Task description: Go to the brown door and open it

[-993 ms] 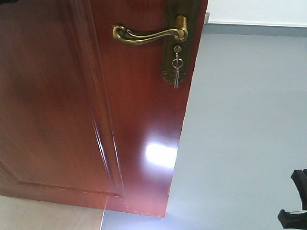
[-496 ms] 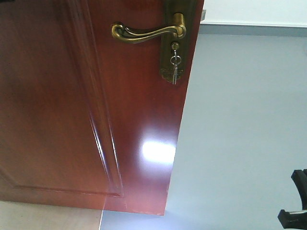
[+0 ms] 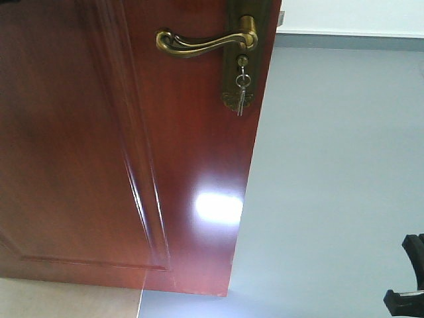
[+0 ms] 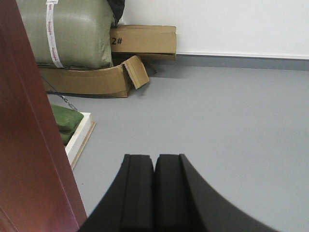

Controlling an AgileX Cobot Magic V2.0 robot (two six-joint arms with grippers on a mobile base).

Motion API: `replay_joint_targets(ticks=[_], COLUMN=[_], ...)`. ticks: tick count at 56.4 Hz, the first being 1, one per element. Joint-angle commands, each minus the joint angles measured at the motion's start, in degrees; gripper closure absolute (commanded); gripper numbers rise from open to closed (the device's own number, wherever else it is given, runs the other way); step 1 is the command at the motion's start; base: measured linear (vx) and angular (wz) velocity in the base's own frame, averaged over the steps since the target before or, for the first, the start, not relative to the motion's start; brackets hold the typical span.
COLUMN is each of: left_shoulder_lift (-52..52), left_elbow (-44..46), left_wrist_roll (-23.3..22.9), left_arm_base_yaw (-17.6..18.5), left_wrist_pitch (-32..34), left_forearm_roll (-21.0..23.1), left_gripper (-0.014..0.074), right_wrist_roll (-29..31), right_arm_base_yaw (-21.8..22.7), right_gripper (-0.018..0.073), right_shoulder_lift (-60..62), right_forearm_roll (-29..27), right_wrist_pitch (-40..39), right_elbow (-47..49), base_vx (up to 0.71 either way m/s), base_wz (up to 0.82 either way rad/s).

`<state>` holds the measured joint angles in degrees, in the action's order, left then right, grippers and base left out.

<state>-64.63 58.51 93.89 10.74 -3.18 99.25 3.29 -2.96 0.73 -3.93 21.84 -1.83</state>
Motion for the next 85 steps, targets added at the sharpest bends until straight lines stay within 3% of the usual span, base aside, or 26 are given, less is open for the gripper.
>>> replay_joint_targets(ticks=[1, 41, 45, 51, 59, 61, 66, 71, 78, 85], left_shoulder_lift=[0.9, 0.6, 0.6, 0.7, 0.7, 0.7, 0.9, 1.7, 2.2, 3.2], left_elbow=[2.1, 2.1, 2.1, 3.1, 6.0, 6.9, 8.1, 8.2, 8.2, 7.6], left_wrist_roll=[-0.2, -0.2, -2.3, -14.3, -47.2, -56.8, -72.9, -86.6, -97.3, -97.5], left_arm_base_yaw=[0.2, 0.1, 0.1, 0.1, 0.1, 0.1, 0.1, 0.1, 0.2, 0.7], left_wrist_pitch=[-1.0, 0.7, -0.1, -3.2, -3.3, -3.2, -3.8, -3.6, -3.0, -2.5], left_forearm_roll=[2.3, 1.1, -5.5, -22.2, -47.9, -57.0, -73.9, -86.2, -96.0, -99.2], left_gripper=[0.0450, 0.0450, 0.0450, 0.0450, 0.0450, 0.0450, 0.0450, 0.0450, 0.0450, 0.0450], right_wrist_roll=[0.4, 0.4, 0.4, 0.4, 0.4, 0.4, 0.4, 0.4, 0.4, 0.4], right_arm_base_yaw=[-0.1, -0.1, -0.1, -0.1, -0.1, -0.1, -0.1, -0.1, -0.1, -0.1], right_gripper=[0.0559, 0.0559, 0.0559, 0.0559, 0.0559, 0.0559, 0.0559, 0.0559, 0.0559, 0.0559], right_shoulder_lift=[0.3, 0.3, 0.3, 0.3, 0.3, 0.3, 0.3, 0.3, 0.3, 0.3], right_forearm_roll=[0.4, 0.4, 0.4, 0.4, 0.4, 0.4, 0.4, 0.4, 0.4, 0.4], right_wrist_pitch=[-4.4, -4.7, -4.7, -4.7, -4.7, -4.7, -4.7, -4.6, -4.6, -4.6], right_elbow=[-0.2, -0.2, -0.2, -0.2, -0.2, -0.2, -0.2, -0.2, -0.2, -0.2], base_vx=[0.00, 0.00, 0.00, 0.00, 0.00, 0.00, 0.00, 0.00, 0.00, 0.00], base_wz=[0.00, 0.00, 0.00, 0.00, 0.00, 0.00, 0.00, 0.00, 0.00, 0.00])
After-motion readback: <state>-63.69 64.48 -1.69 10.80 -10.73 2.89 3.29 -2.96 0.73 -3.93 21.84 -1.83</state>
